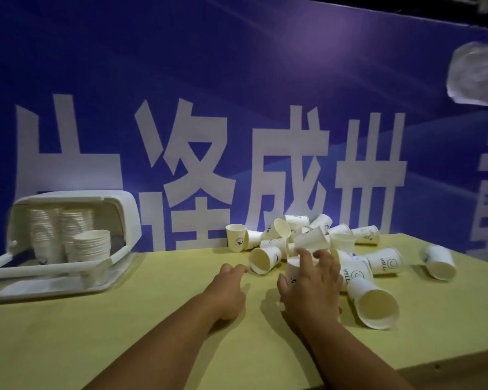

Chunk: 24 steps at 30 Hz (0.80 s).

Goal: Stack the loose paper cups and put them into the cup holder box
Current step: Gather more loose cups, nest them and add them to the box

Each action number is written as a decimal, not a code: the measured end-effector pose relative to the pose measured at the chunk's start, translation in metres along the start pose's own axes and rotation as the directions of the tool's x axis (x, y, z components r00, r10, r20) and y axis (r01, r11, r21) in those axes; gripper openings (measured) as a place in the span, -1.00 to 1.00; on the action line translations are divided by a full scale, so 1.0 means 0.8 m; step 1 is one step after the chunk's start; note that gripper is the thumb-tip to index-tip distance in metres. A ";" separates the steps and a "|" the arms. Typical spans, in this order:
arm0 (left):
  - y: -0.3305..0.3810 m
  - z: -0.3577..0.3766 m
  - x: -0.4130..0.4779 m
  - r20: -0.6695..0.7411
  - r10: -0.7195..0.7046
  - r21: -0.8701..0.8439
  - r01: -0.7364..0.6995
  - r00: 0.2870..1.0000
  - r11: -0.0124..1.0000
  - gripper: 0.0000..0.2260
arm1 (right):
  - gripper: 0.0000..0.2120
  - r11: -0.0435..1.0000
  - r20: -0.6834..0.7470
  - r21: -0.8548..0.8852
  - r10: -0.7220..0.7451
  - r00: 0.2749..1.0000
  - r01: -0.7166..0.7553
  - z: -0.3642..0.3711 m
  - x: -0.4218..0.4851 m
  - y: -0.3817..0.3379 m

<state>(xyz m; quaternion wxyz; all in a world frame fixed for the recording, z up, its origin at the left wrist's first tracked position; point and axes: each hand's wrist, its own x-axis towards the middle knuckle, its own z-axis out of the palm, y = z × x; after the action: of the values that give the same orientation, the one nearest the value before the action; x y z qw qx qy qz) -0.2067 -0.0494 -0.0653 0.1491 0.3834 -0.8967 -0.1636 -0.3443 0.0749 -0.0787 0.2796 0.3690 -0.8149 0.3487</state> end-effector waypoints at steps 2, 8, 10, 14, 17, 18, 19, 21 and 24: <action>0.004 0.009 0.015 -0.018 -0.013 0.094 0.014 1.000 0.995 -0.53 | -0.39 0.999 -0.018 0.047 0.020 1.000 -0.019 0.007 0.004 0.001; 0.018 0.024 0.063 0.005 -0.028 0.176 0.027 1.000 0.984 -0.29 | -0.39 0.995 0.019 0.080 0.061 0.998 -0.062 0.024 0.010 0.007; 0.025 0.028 0.076 0.020 -0.006 0.181 0.003 1.000 0.983 -0.25 | -0.34 0.995 0.030 0.077 0.068 0.997 -0.070 0.028 0.011 0.007; 0.026 0.033 0.094 -0.003 0.039 0.184 -0.038 0.999 0.982 -0.24 | -0.27 0.992 0.046 0.100 0.071 0.996 -0.076 0.030 0.013 0.005; 0.023 0.036 0.095 -0.059 0.084 0.155 -0.074 0.995 0.985 -0.27 | -0.28 0.987 0.064 0.141 0.067 0.996 -0.076 0.026 0.013 0.003; 0.021 0.036 0.092 -0.082 0.088 0.135 -0.076 0.993 0.988 -0.27 | -0.30 0.983 0.068 0.166 0.068 0.995 -0.078 0.025 0.013 0.003; 0.018 0.035 0.088 -0.106 0.086 0.116 -0.074 0.991 0.991 -0.28 | -0.32 0.976 0.066 0.202 0.071 0.995 -0.084 0.022 0.013 0.003; 0.009 0.030 0.077 -0.164 0.081 0.095 -0.066 0.983 0.993 -0.32 | -0.38 0.958 0.052 0.276 0.065 0.997 -0.077 0.015 0.012 0.000; -0.010 0.015 0.056 -0.241 0.057 0.062 -0.043 0.969 0.997 -0.37 | -0.44 0.939 0.071 0.338 0.044 0.997 -0.066 0.005 0.011 -0.006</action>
<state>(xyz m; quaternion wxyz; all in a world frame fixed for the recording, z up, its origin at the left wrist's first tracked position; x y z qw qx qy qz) -0.2356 -0.0858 -0.0730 0.2506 0.3817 -0.8854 -0.0864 -0.3463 0.0659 -0.0734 0.1764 0.3995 -0.7606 0.4804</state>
